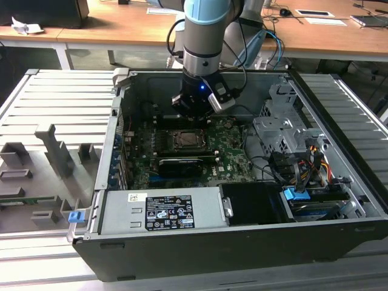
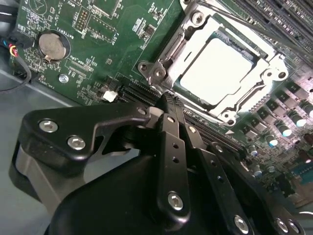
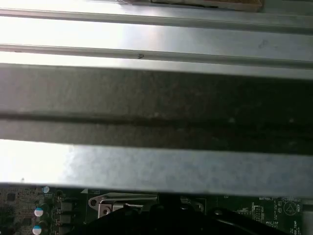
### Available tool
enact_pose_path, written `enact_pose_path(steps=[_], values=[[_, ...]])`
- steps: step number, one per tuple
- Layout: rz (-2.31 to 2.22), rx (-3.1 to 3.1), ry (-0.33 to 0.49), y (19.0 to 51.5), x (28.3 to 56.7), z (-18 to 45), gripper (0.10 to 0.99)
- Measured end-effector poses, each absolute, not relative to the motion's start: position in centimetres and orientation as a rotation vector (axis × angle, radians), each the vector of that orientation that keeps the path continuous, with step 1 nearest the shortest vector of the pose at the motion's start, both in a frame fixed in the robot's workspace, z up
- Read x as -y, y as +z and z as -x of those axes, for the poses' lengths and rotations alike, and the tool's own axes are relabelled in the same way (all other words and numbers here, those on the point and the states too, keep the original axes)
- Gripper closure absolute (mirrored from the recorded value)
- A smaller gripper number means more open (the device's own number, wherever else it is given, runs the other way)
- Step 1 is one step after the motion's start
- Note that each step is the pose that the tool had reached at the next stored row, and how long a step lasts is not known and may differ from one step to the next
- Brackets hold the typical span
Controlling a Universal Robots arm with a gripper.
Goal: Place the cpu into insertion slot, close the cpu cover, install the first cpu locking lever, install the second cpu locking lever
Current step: 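Install the first cpu locking lever, then install the second cpu locking lever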
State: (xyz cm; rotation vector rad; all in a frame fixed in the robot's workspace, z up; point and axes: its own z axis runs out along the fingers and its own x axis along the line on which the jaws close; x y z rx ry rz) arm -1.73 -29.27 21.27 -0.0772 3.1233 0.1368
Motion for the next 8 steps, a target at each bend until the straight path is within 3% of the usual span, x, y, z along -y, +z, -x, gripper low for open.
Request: enact_pose_path(steps=[8], values=[[0.077, -3.123, 0.137, 21.27, 29.51, 1.73, 0.980]])
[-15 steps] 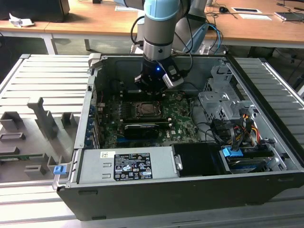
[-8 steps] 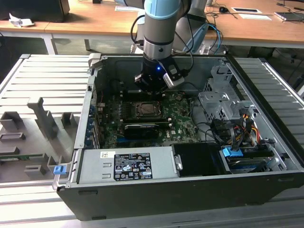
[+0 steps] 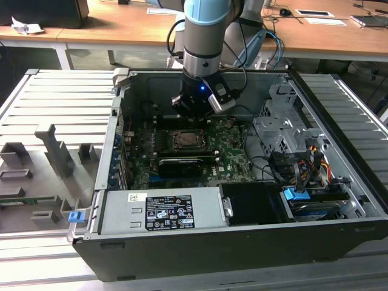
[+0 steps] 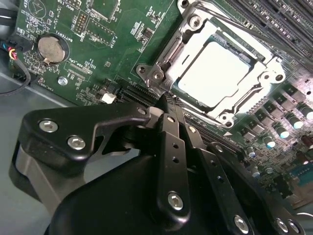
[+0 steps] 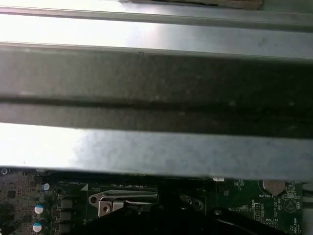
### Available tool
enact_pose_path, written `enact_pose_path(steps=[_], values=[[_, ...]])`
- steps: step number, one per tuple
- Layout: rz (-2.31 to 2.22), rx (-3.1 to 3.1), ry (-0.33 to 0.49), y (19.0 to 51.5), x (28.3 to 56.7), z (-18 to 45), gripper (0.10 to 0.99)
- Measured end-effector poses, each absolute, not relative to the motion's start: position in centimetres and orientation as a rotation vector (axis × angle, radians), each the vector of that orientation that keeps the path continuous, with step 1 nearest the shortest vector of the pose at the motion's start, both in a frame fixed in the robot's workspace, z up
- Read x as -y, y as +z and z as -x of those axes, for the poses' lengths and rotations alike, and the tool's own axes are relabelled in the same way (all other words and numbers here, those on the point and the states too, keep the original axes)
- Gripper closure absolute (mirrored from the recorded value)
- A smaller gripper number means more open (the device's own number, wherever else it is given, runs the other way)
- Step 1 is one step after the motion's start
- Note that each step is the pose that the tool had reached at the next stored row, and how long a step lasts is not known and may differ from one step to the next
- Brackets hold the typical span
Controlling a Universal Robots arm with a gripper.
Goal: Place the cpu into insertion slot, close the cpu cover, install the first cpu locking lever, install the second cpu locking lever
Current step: 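Install the second cpu locking lever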
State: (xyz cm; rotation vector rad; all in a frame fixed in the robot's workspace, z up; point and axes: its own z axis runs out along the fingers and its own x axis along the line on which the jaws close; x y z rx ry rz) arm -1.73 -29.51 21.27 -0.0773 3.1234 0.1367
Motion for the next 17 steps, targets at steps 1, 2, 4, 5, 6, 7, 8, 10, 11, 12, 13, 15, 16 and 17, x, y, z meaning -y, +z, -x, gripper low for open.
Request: enact_pose_path(steps=[1, 2, 4, 5, 6, 7, 8, 10, 11, 12, 13, 15, 16, 17], values=[[0.077, -3.123, 0.136, 21.3, 29.6, 1.7, 0.980], [0.077, -3.123, 0.137, 21.3, 29.7, 1.7, 0.980], [0.077, -3.123, 0.137, 21.3, 29.9, 1.7, 0.980], [0.077, -3.123, 0.137, 21.3, 30.0, 1.7, 0.980], [0.077, -3.123, 0.137, 21.3, 30.1, 1.7, 0.980], [0.077, -3.123, 0.137, 21.3, 30.2, 1.7, 0.980], [0.077, -3.123, 0.137, 21.3, 30.3, 1.7, 0.980], [0.077, -3.123, 0.137, 21.3, 30.4, 1.7, 0.980], [0.077, -3.123, 0.137, 21.3, 30.4, 1.7, 0.980], [0.077, -3.124, 0.136, 21.3, 30.4, 1.7, 0.980], [0.077, -3.123, 0.136, 21.4, 30.4, 1.7, 0.980], [0.077, -3.123, 0.137, 21.5, 30.4, 1.7, 0.980], [0.077, -3.123, 0.137, 21.7, 30.4, 1.7, 0.980], [0.077, -3.123, 0.137, 22.2, 30.7, 1.7, 0.980]])
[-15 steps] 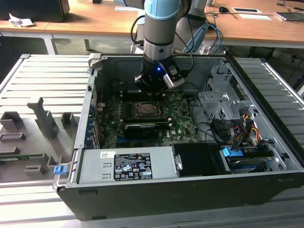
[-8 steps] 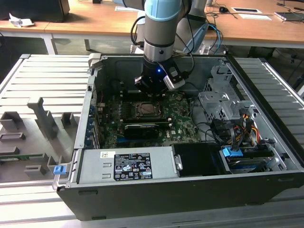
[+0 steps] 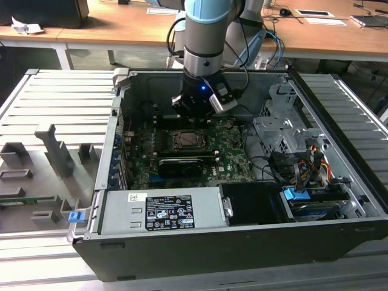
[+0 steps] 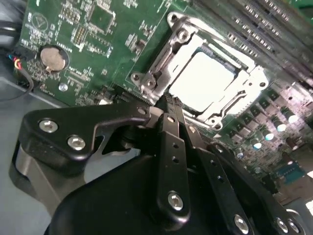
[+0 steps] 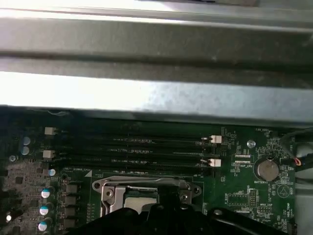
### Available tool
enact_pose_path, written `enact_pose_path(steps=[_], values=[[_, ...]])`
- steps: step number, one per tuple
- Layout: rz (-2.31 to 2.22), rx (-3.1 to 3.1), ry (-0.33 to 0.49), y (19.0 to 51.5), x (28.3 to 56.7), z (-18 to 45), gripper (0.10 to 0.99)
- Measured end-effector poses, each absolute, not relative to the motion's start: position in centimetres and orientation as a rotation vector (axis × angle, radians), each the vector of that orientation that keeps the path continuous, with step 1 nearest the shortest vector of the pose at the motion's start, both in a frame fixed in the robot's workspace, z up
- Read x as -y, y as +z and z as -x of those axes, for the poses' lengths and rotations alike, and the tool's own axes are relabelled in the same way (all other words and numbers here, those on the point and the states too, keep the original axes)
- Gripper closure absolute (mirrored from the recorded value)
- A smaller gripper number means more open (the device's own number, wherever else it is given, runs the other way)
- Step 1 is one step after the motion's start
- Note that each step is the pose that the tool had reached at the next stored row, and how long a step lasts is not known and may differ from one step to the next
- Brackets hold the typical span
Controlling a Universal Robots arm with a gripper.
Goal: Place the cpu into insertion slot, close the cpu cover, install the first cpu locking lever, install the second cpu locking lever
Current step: 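Install the second cpu locking lever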
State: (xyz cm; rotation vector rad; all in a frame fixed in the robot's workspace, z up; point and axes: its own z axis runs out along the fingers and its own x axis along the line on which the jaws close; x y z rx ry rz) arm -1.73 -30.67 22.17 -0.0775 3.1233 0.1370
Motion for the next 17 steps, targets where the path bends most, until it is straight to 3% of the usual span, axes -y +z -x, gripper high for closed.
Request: enact_pose_path(steps=[2, 17], values=[[0.077, -3.123, 0.137, 22.2, 31.9, 1.7, 0.980], [0.077, -3.123, 0.137, 23.3, 33.1, 1.7, 0.980]])
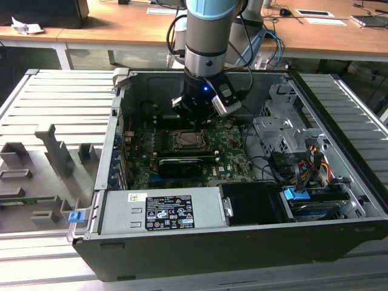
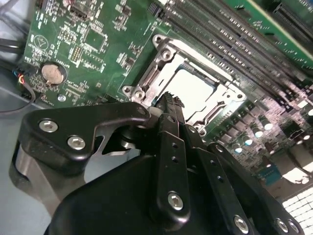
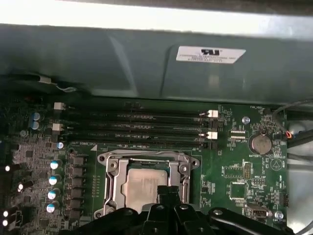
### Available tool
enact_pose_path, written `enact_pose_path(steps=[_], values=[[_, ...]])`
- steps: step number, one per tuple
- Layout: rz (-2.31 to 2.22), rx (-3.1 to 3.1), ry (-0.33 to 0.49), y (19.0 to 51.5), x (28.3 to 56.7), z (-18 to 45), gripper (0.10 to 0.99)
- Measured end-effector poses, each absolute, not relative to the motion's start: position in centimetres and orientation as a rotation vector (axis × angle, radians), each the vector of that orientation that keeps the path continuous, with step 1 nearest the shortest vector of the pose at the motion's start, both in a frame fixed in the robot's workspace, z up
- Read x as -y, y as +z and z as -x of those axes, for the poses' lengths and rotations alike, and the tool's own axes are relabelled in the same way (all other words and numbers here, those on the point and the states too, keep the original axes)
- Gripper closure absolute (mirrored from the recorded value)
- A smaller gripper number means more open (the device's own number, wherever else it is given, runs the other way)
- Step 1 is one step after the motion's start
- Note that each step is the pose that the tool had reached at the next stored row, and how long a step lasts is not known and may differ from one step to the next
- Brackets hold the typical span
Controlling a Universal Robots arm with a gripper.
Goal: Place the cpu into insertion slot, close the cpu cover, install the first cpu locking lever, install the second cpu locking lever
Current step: 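Install the second cpu locking lever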
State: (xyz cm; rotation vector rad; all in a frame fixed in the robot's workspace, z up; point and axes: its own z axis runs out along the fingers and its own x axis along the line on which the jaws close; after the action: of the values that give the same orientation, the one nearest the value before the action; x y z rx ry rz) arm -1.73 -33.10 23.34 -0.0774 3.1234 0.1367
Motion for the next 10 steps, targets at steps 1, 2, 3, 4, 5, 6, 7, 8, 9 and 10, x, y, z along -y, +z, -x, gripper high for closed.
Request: enact_pose_path(steps=[1, 2, 3, 4, 5, 6, 7, 8, 9, 10], values=[[0.077, -3.123, 0.137, 23.34, 33.28, 1.73, 0.980], [0.077, -3.123, 0.137, 23.34, 33.39, 1.73, 0.980], [0.077, -3.123, 0.137, 23.34, 33.47, 1.73, 0.980], [0.077, -3.123, 0.137, 23.35, 33.55, 1.73, 0.980], [0.077, -3.123, 0.136, 23.40, 33.57, 1.74, 0.980], [0.077, -3.123, 0.137, 23.64, 33.59, 1.73, 0.980], [0.077, -3.123, 0.137, 23.84, 33.59, 1.73, 0.980], [0.077, -3.123, 0.137, 23.90, 33.61, 1.73, 0.980], [0.077, -3.123, 0.137, 23.89, 33.62, 1.73, 0.980], [0.077, -3.123, 0.137, 23.90, 33.64, 1.74, 0.980]])
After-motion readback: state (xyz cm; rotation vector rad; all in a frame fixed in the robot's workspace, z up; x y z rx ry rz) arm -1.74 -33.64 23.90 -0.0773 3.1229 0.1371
